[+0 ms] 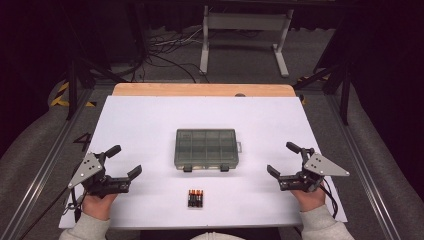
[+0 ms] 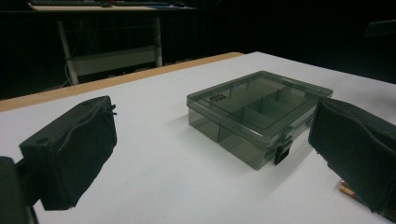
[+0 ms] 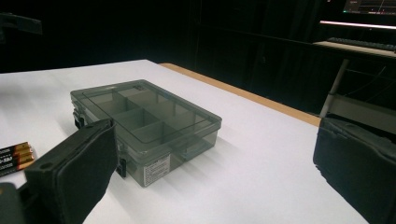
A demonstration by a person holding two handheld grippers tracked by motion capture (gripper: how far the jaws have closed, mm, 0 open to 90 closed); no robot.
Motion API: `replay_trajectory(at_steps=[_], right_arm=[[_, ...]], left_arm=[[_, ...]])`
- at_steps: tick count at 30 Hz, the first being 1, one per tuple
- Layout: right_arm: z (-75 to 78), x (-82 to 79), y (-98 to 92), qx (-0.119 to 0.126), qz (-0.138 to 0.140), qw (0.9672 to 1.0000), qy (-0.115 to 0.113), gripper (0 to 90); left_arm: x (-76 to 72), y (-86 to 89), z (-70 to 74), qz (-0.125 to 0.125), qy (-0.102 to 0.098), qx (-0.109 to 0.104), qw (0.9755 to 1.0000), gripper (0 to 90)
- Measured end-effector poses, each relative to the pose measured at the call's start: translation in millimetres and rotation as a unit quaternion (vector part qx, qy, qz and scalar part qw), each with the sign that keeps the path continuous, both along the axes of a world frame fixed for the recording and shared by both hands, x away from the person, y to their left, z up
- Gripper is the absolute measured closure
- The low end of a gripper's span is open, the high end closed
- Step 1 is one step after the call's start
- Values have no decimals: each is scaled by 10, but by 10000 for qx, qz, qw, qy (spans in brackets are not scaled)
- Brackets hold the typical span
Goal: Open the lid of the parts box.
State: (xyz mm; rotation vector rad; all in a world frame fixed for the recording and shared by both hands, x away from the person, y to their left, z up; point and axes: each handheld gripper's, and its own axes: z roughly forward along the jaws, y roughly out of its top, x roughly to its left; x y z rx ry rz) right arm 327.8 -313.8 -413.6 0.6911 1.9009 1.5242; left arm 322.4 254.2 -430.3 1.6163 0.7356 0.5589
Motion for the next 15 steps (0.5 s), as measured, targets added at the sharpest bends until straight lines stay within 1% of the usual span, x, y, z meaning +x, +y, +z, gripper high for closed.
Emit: replay_trajectory(at_steps=[1, 4, 8, 9, 10, 11, 14, 15], right_arm=[[-3, 1, 3, -37, -1, 10000, -7, 7], [-4, -4, 10, -47, -2, 10000, -6, 7], [0, -8, 5, -62, -26, 10000, -18, 7], [1, -5, 1, -79, -32, 10000, 3, 7], [1, -3, 2, -68, -36, 10000, 20, 7], [0, -3, 3, -75, -47, 10000, 9, 7], [4, -6, 15, -76, -16, 10000, -13, 7], [4, -6, 15, -76, -16, 10000, -13, 7]], left_arm=[[0, 5, 1, -2, 6, 0, 10000, 15], [0, 5, 2, 11, -3, 1, 10000, 15], [-4, -13, 14, 5, -47, 140, 9999, 15], [-9, -16, 19, -9, -46, 216, 9998, 15], [-9, -16, 19, -9, -46, 216, 9998, 16], [-12, -25, 18, -3, -88, 229, 9997, 15], [-17, -15, 24, -30, -50, 243, 9997, 16], [-17, -14, 23, -16, -32, 210, 9998, 16]])
